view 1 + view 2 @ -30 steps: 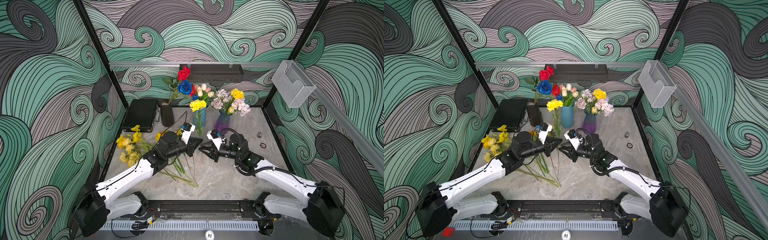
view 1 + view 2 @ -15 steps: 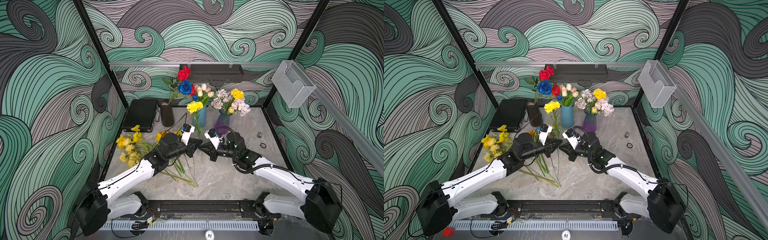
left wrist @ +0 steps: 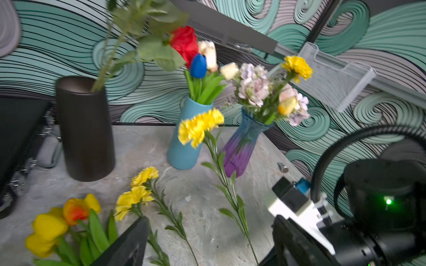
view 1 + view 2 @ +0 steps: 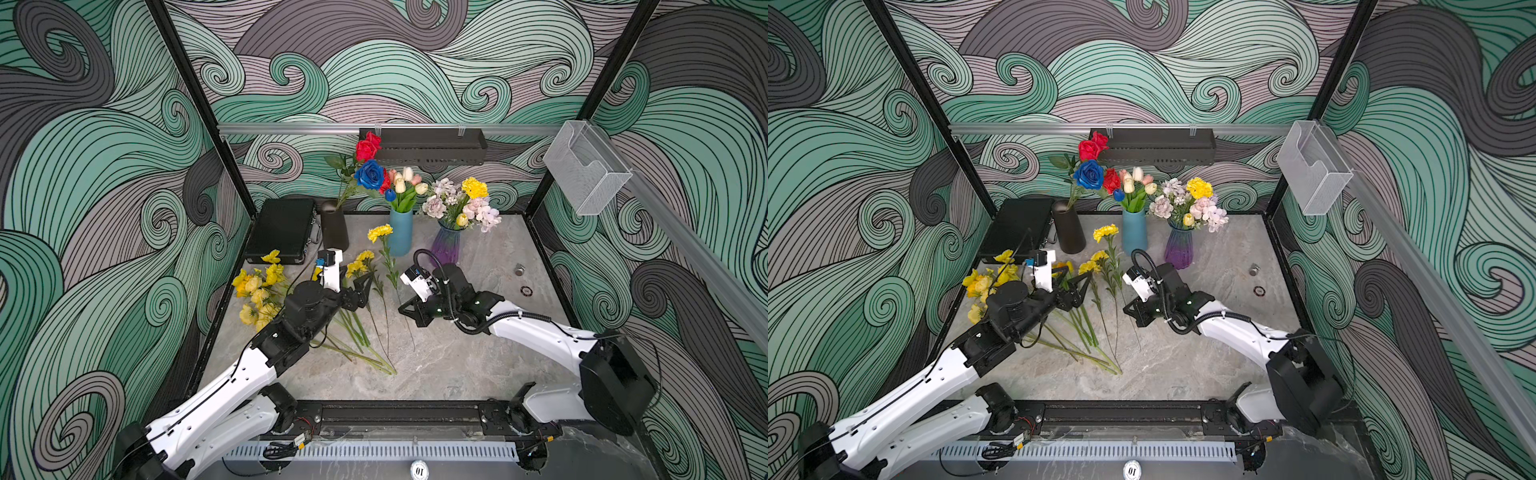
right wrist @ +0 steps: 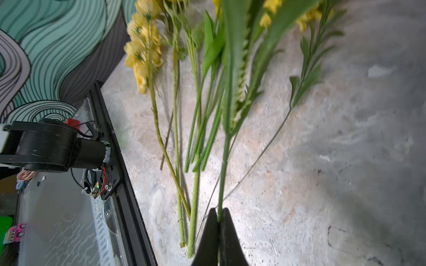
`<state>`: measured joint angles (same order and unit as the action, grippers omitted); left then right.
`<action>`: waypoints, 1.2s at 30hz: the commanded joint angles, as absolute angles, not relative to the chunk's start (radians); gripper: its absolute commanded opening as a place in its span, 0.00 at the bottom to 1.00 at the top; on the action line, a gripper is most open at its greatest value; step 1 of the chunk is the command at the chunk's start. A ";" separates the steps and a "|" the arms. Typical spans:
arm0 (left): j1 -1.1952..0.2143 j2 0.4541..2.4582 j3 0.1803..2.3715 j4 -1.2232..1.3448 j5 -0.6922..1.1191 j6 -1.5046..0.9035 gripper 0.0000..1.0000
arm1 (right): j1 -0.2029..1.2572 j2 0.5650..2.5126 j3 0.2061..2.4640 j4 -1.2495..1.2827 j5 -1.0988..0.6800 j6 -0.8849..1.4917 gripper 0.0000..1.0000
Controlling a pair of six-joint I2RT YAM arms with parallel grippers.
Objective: Pick out yellow flowers from the vase
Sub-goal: Place the flower at the center of the board.
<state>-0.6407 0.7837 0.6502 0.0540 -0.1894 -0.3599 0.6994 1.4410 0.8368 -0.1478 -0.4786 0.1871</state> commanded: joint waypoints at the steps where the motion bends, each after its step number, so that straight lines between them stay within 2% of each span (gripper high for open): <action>1: -0.605 0.750 0.634 -0.009 -0.272 -0.391 0.85 | 0.703 1.502 0.882 -0.239 -0.526 0.269 0.00; 7: -0.582 0.766 0.630 -0.006 -0.235 -0.416 0.87 | 0.702 1.648 0.962 -0.305 -0.536 0.338 0.00; 13: -0.580 0.801 0.640 -0.004 -0.201 -0.419 0.87 | 0.703 1.695 0.996 -0.280 -0.497 0.409 0.00; 22: -0.579 0.840 0.654 0.020 -0.182 -0.423 0.87 | 0.703 1.682 1.042 -0.309 -0.423 0.391 0.20; 26: -0.578 0.869 0.669 0.030 -0.150 -0.417 0.88 | 0.701 1.610 1.051 -0.341 -0.397 0.331 0.25; 30: -0.577 0.958 0.731 0.043 -0.005 -0.384 0.87 | 0.701 1.460 1.041 -0.354 -0.347 0.191 0.27; 36: -0.581 1.141 0.863 0.099 0.220 -0.348 0.83 | 0.680 1.117 0.952 -0.334 -0.099 0.006 0.47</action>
<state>-0.5835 1.0809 0.7818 0.0471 0.0605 -0.3851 0.6949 1.2449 0.9962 -0.3363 -0.2604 0.1352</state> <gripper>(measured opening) 0.840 0.447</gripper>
